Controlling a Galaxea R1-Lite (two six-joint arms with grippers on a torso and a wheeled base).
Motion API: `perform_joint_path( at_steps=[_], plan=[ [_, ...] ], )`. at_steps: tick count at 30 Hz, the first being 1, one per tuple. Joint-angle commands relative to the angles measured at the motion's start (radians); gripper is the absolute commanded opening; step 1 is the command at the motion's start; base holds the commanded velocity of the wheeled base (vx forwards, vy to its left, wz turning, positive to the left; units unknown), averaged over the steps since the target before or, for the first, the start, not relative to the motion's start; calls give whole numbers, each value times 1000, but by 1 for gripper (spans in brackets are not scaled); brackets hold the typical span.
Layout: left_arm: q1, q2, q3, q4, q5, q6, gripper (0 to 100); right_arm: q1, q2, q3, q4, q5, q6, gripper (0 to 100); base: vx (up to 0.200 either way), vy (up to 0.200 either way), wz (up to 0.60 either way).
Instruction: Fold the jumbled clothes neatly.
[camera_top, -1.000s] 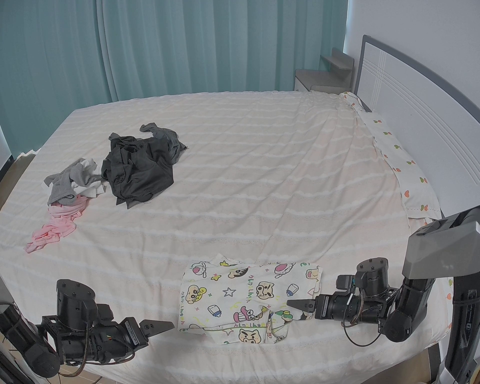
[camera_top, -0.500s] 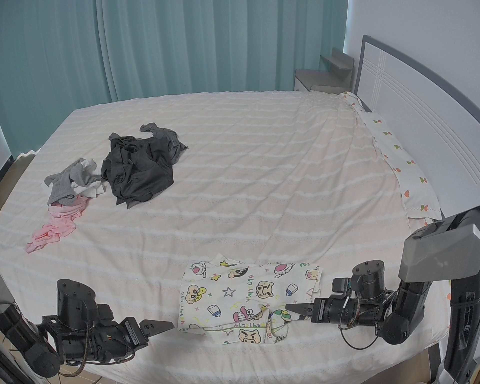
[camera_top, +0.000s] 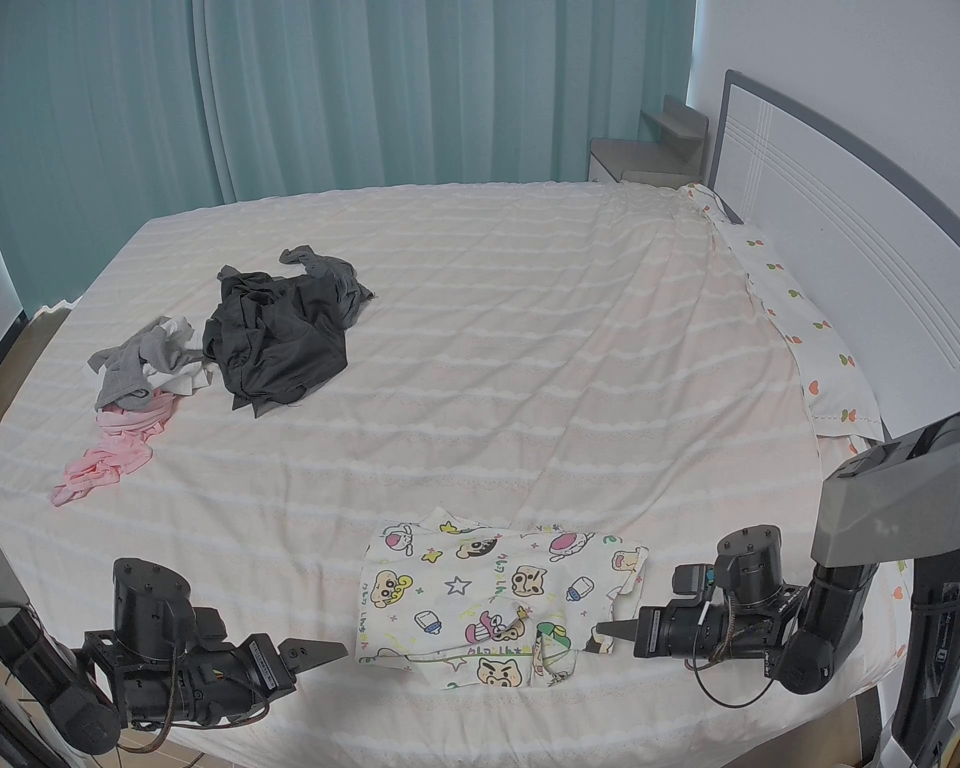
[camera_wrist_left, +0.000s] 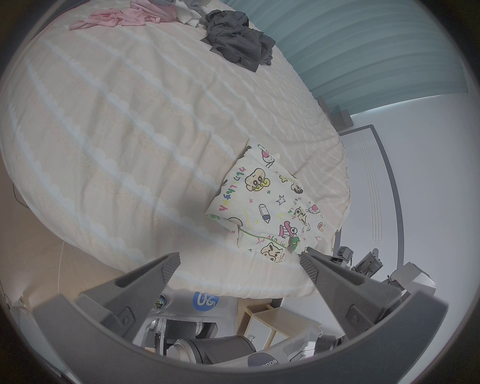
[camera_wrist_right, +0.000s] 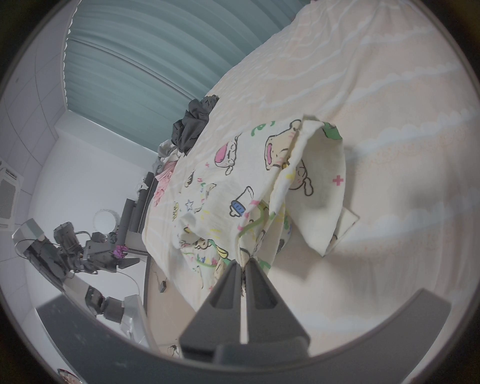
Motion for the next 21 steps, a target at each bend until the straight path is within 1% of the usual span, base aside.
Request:
perform_joint_path(
  at_steps=[1,4,5,7,10,15,21],
  plan=[
    [0,1,8,0,0,-1,100,-21,-77,52,0,55,4,0,0,0,0],
    [0,3,8,0,0,-1,100,-45,-106,91,2,95,4,0,0,0,0],
    [0,3,8,0,0,-1,100,-45,-106,91,2,95,4,0,0,0,0],
    [0,10,8,0,0,1,100,-80,-110,115,3,125,4,0,0,0,0],
    [0,15,8,0,0,1,100,-97,-106,131,9,153,4,0,0,0,0],
    [0,17,8,0,0,1,100,-129,-98,126,29,165,4,0,0,0,0],
    [0,17,8,0,0,2,100,-137,-109,103,146,167,2,0,0,0,0]
  ],
)
